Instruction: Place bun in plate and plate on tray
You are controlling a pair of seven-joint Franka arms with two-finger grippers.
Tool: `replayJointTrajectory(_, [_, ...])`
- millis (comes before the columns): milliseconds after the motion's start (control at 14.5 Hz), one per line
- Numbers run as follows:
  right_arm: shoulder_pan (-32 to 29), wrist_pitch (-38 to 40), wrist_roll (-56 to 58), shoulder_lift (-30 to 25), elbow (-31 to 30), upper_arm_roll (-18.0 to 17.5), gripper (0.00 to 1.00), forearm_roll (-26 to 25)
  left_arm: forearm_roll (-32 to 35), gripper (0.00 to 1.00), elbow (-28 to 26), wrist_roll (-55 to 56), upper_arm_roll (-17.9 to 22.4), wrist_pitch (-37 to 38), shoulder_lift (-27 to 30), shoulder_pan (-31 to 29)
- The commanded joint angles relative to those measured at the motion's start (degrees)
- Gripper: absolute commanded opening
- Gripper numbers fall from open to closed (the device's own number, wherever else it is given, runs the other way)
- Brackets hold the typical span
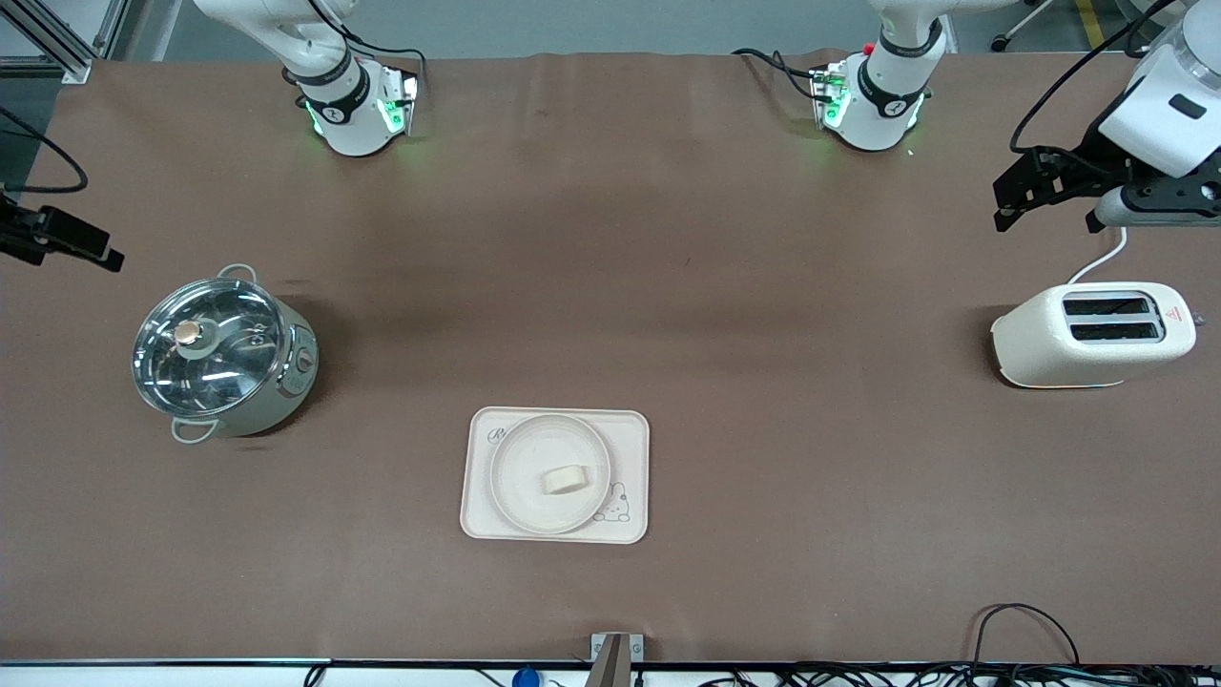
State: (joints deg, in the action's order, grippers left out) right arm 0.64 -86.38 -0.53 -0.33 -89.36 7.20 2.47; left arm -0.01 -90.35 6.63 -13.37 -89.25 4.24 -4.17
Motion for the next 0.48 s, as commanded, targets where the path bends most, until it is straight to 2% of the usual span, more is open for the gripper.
replayJointTrajectory(0, [-1.1,-0.7,0.4,-5.9,-5.7,-1.7,1.0,-3.2,-0.6,1.0,1.3,-0.6,-0.3,0.8,-0.5,-0.1])
replayJointTrajectory(414, [-0.9,-0.7,0.5,-6.4,-3.9,-1.7,1.0,-4.4,-0.6,1.0,1.3,-0.7,-0.3,1.6,-0.5,-0.1])
